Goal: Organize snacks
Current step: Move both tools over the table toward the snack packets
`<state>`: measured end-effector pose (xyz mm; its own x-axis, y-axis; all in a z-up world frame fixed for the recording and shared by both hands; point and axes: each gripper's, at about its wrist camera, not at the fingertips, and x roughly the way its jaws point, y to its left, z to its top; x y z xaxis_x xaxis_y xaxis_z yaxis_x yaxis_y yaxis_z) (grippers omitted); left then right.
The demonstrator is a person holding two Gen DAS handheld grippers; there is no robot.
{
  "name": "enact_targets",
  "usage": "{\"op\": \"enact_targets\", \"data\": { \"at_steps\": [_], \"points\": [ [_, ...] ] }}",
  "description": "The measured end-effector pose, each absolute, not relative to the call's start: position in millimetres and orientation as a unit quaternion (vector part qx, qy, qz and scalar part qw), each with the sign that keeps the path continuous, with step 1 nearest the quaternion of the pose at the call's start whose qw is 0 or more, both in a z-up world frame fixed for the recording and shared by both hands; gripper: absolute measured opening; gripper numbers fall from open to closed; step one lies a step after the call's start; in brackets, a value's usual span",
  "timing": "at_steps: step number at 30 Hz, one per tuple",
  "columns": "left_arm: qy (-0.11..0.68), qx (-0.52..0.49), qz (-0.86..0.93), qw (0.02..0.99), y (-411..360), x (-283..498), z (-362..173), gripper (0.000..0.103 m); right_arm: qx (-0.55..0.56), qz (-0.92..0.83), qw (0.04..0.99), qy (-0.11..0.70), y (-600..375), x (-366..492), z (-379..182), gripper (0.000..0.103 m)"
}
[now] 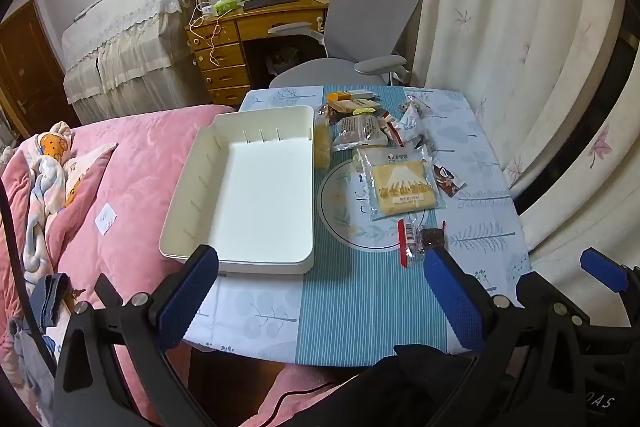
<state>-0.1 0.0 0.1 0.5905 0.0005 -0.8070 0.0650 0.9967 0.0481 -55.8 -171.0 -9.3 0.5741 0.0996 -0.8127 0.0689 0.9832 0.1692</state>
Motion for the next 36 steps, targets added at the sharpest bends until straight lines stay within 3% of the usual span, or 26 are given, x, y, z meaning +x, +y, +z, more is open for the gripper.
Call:
{"op": "enact_targets", "data": {
  "at_steps": [36],
  "points": [
    [0.479, 0.032, -0.027, 0.877, 2, -1, -13, 0.099, 0.093, 0.009, 0.877, 0.471, -170, -54, -18, 0.102]
  ]
}}
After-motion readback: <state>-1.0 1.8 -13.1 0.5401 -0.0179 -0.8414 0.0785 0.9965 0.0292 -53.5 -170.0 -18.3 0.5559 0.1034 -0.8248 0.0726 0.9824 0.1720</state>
